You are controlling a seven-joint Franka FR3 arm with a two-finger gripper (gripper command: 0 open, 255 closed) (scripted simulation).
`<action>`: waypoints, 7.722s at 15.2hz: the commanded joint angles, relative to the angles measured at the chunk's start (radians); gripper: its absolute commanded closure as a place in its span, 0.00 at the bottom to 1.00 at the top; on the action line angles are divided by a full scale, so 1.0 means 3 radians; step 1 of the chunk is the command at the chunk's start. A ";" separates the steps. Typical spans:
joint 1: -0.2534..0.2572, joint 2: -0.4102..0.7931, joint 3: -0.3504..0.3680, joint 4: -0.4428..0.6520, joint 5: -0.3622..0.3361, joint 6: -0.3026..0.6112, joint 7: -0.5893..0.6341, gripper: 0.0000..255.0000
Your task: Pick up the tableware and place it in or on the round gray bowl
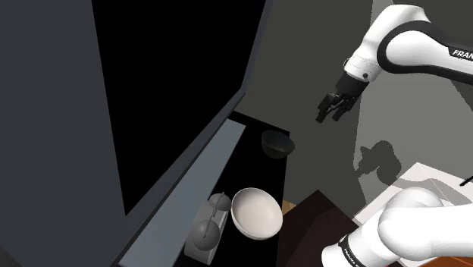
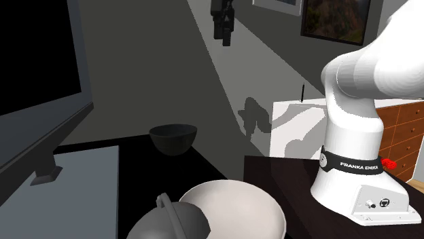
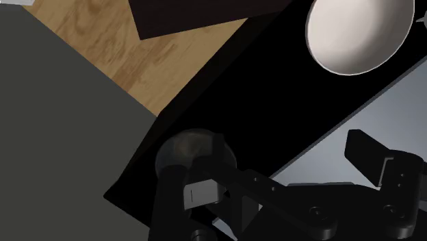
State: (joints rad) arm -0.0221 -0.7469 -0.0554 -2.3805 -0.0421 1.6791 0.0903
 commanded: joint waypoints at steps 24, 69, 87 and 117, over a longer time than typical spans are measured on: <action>0.0657 0.0705 0.0345 -0.1924 0.0994 0.2310 0.0365 0.00; 0.0687 0.0295 0.0393 -0.1763 0.0964 0.1744 0.0549 1.00; 0.0477 0.0112 0.0153 -0.1153 0.0677 0.0920 0.0442 1.00; -0.0318 0.3162 -0.1234 0.2200 0.0730 0.0282 -0.1679 1.00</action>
State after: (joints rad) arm -0.1060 0.1728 -0.4200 -1.7580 0.1668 1.7763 -0.3958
